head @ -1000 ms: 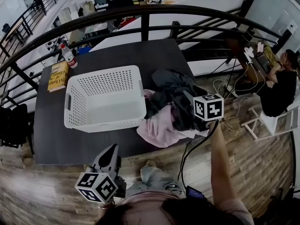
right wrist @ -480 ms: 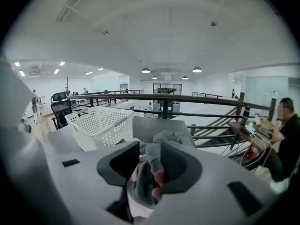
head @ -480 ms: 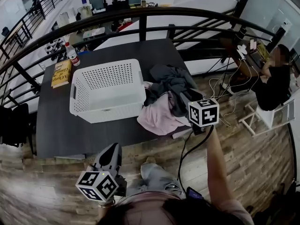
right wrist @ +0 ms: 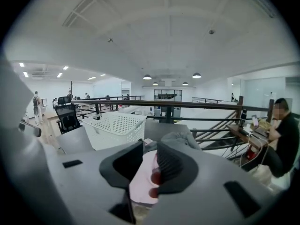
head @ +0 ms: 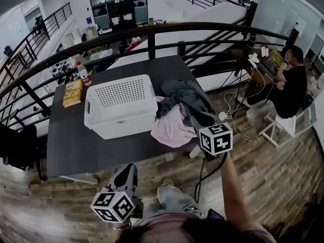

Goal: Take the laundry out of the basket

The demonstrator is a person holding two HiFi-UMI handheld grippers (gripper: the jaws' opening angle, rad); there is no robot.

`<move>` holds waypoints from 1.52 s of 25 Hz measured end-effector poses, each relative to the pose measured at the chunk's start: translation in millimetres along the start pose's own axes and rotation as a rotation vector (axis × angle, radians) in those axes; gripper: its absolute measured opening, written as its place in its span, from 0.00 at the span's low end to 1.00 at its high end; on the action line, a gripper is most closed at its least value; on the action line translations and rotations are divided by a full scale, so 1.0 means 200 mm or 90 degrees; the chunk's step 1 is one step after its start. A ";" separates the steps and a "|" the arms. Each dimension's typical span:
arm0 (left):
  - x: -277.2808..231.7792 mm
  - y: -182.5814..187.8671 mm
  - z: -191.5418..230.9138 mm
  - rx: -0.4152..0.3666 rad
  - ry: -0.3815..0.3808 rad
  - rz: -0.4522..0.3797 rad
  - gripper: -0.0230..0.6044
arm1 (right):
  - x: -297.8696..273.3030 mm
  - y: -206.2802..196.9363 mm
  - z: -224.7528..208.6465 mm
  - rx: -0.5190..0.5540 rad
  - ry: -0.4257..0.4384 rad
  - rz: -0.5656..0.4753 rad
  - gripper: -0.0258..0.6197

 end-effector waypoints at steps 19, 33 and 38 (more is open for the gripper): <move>0.40 -0.21 -0.15 -0.025 -0.023 -0.024 0.03 | 0.73 -0.13 0.52 -0.034 0.000 -0.111 0.07; 0.52 -0.32 -0.22 0.009 -0.027 -0.020 0.03 | 0.96 -0.15 0.68 -0.034 0.007 -0.138 0.06; 0.44 -0.29 -0.32 0.006 -0.025 -0.024 0.03 | 0.92 -0.13 0.62 -0.007 0.031 -0.139 0.06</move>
Point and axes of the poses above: the fingertips, and each gripper's own axes: x backward along the fingers, z to its left, y out of its top, the point moved 4 cm from there along x, backward along the fingers, and after that the axes turned 4 degrees about y, right-handed, at the moved point
